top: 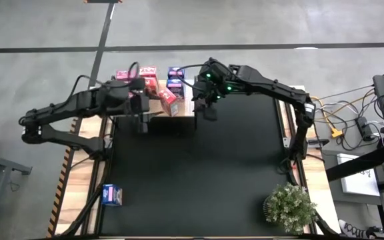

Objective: Stack cereal on shelf
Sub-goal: Align the red cereal box with the other red cereal box on the shelf

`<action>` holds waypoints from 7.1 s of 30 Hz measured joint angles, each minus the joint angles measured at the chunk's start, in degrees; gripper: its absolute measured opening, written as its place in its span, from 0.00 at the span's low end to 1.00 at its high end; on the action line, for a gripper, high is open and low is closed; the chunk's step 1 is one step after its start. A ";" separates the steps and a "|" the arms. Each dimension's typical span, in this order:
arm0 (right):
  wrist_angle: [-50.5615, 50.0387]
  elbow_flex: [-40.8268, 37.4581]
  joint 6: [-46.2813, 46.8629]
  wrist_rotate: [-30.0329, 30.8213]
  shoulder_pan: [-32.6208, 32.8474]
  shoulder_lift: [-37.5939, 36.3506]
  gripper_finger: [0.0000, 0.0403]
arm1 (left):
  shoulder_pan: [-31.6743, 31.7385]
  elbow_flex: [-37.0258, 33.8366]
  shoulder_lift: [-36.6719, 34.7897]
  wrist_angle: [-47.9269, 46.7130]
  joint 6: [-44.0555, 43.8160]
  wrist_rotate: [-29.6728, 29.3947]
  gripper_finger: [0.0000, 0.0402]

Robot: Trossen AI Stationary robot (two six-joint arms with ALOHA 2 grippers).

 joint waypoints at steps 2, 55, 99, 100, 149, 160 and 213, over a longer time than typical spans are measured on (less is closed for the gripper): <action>0.09 -2.10 -0.30 -0.15 0.17 -1.88 0.54 | 1.61 1.80 2.15 -2.30 3.71 0.05 0.56; 12.76 -27.72 -2.93 -0.39 0.66 -18.86 0.54 | 16.23 26.42 30.40 -28.55 21.81 10.40 0.56; 12.11 -27.83 -2.38 -0.37 0.66 -18.81 0.54 | 13.45 26.66 27.83 -29.32 8.49 7.28 0.56; 12.10 -27.83 -2.38 -0.37 0.65 -18.81 0.54 | 13.45 26.66 27.81 -29.16 8.78 7.28 0.57; 11.58 -28.26 -1.27 -0.37 0.64 -18.81 0.54 | 15.09 24.80 26.98 -30.40 8.25 9.79 0.48; 11.75 -28.26 -1.27 -0.36 0.64 -18.81 0.54 | 15.13 24.81 23.62 -36.26 -0.14 0.76 0.48; 12.06 -28.26 -0.37 -0.37 0.66 -18.81 0.54 | 15.07 23.95 23.65 -41.35 -9.18 -5.05 0.48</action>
